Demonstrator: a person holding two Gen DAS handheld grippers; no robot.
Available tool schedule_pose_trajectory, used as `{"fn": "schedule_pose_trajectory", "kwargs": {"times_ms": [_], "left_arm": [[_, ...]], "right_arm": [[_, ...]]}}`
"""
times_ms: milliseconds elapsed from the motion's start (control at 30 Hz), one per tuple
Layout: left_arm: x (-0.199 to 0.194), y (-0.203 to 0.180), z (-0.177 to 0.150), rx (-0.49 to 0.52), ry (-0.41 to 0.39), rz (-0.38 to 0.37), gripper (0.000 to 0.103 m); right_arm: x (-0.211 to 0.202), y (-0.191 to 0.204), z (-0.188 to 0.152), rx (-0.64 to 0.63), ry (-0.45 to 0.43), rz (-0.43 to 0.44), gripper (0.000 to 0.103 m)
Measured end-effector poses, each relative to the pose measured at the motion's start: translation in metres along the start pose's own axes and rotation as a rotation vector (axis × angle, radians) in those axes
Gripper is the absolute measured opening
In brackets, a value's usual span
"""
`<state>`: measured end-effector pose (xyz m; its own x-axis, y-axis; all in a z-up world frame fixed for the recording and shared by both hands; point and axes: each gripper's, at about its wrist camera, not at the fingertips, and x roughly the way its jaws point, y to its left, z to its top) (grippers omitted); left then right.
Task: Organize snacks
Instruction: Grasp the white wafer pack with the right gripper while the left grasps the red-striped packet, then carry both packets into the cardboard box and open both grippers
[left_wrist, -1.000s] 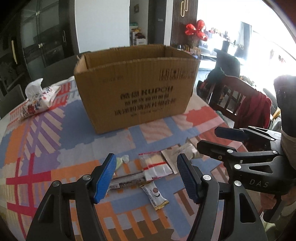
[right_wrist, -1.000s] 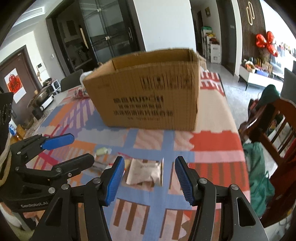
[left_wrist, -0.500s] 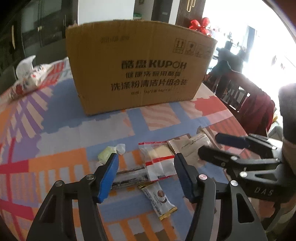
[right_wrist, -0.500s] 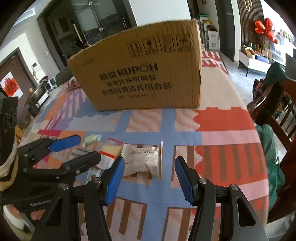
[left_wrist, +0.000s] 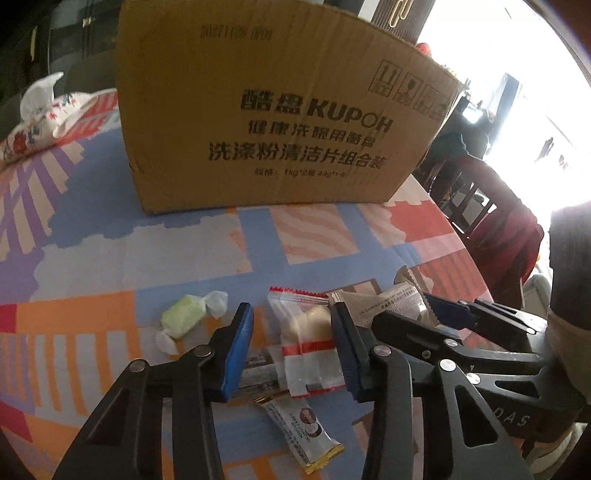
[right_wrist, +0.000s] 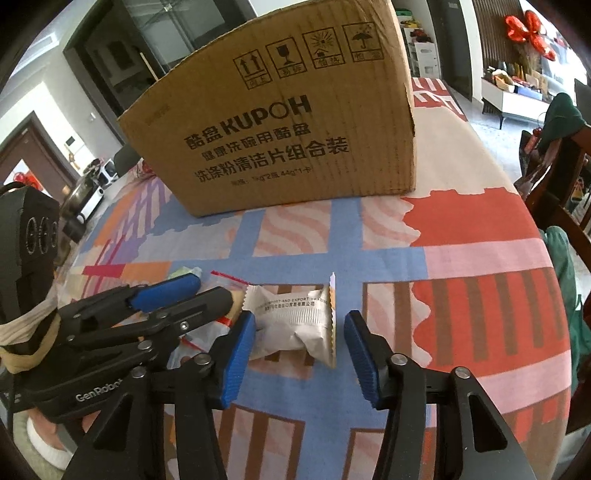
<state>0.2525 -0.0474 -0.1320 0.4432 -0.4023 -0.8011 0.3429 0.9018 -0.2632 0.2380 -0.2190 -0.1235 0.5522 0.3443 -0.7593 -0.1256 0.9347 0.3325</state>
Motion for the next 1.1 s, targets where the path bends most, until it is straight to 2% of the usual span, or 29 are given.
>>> {"fn": "schedule_pose_trajectory", "kwargs": {"times_ms": [100,167,367,733,1100], "left_arm": [[0.0,-0.002,0.0,-0.005,0.005,-0.011,0.035],[0.0,-0.004,0.0,-0.012,0.015,-0.037,0.024],[-0.009,-0.011,0.0,-0.01,-0.003,-0.03,0.014],[-0.036,-0.015,-0.001,-0.022,-0.063,-0.035,0.012],[-0.081,-0.026,0.004,0.02,-0.155,-0.012,0.012]], "right_arm": [[0.001,0.001,0.0,0.0,0.002,0.008,0.043],[0.001,0.002,0.0,-0.002,0.005,0.013,0.041],[-0.004,0.007,-0.002,-0.019,-0.013,0.007,0.035],[-0.029,0.016,0.001,-0.037,-0.087,-0.027,0.033],[-0.062,0.027,0.009,-0.059,-0.164,-0.044,0.033]]}}
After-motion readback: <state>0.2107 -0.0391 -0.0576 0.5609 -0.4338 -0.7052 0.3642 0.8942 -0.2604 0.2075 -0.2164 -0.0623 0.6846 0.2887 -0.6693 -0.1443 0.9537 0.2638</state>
